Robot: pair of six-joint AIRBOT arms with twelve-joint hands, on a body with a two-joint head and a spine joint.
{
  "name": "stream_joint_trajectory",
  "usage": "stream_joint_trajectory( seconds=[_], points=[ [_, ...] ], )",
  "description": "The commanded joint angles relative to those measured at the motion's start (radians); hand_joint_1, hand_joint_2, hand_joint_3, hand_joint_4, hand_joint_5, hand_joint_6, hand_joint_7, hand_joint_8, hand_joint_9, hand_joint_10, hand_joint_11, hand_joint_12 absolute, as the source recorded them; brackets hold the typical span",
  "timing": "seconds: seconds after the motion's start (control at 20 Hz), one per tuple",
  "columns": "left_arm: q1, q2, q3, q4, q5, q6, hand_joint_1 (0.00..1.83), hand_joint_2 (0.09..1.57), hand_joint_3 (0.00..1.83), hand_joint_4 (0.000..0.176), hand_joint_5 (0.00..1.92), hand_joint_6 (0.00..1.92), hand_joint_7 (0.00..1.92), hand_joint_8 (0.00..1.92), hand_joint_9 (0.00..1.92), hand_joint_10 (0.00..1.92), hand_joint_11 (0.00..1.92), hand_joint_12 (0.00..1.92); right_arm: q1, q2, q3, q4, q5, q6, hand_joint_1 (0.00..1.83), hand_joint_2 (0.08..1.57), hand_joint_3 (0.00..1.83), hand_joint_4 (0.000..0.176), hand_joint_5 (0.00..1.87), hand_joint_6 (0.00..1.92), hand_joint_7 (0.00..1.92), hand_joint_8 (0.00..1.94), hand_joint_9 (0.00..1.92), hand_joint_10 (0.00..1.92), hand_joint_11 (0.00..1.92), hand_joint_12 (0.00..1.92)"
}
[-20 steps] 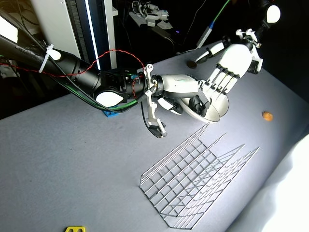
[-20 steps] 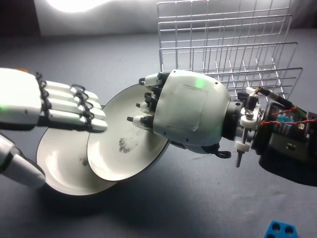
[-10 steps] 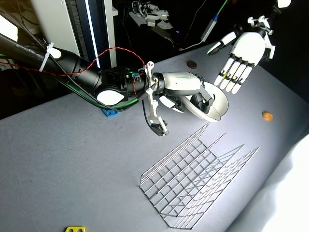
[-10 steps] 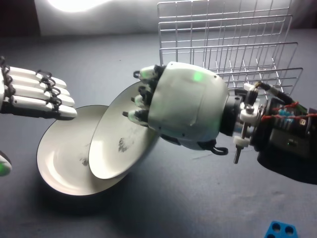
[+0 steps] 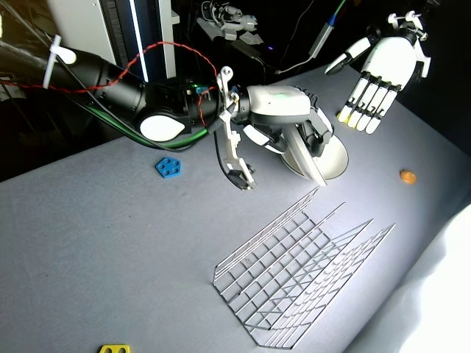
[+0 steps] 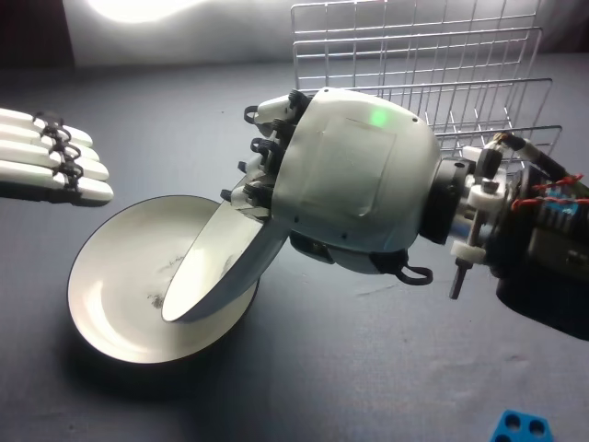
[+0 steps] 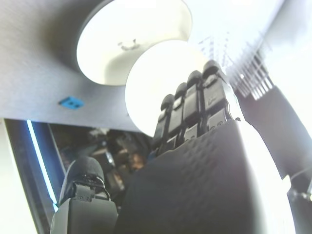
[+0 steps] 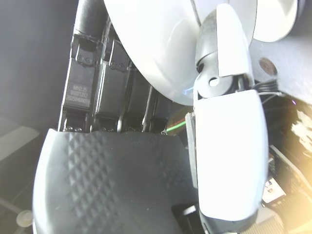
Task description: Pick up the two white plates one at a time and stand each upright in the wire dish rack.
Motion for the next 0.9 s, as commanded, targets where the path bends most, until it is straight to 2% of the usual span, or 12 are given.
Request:
stream_joint_trajectory(
  seconds=[0.0,0.2,0.4,0.65,0.85],
  points=[
    [-0.014,0.013,0.004,-0.062,-0.030,-0.006,0.00,1.12,0.00,0.000,0.00,0.00,0.00,0.00,0.00,0.00,0.00,0.00,0.029,0.012,-0.015,0.005,0.167,-0.004,1.21,1.11,0.00,0.035,0.97,1.01,1.01,0.92,1.19,0.00,0.72,0.91],
    [-0.035,0.015,0.005,-0.045,-0.029,-0.022,0.00,1.12,0.00,0.000,0.00,0.00,0.00,0.00,0.00,0.00,0.00,0.00,0.085,0.063,-0.075,0.062,0.140,-0.005,1.22,1.11,0.00,0.034,0.98,1.01,1.03,0.89,1.20,0.01,0.72,0.90],
    [-0.055,0.017,0.001,-0.030,-0.029,-0.032,0.00,1.12,0.00,0.000,0.00,0.00,0.00,0.00,0.00,0.00,0.00,0.00,0.150,0.143,-0.145,0.150,0.052,0.032,1.21,1.12,0.00,0.034,0.96,1.04,1.01,0.92,1.18,0.00,0.70,0.90],
    [-0.051,0.019,0.000,-0.030,-0.019,-0.042,0.00,1.13,0.00,0.000,0.00,0.00,0.00,0.00,0.00,0.00,0.00,0.00,0.229,0.244,-0.204,0.164,-0.030,0.195,1.22,1.11,0.00,0.034,0.98,1.01,1.03,0.89,1.21,0.00,0.74,0.89],
    [-0.057,0.019,-0.003,-0.021,-0.012,-0.053,0.00,1.12,0.00,0.000,0.00,0.00,0.00,0.00,0.00,0.00,0.00,0.00,0.307,0.320,-0.216,0.182,-0.099,0.383,1.22,1.11,0.00,0.032,0.98,1.02,1.02,0.90,1.20,0.00,0.75,0.87]
  ],
)
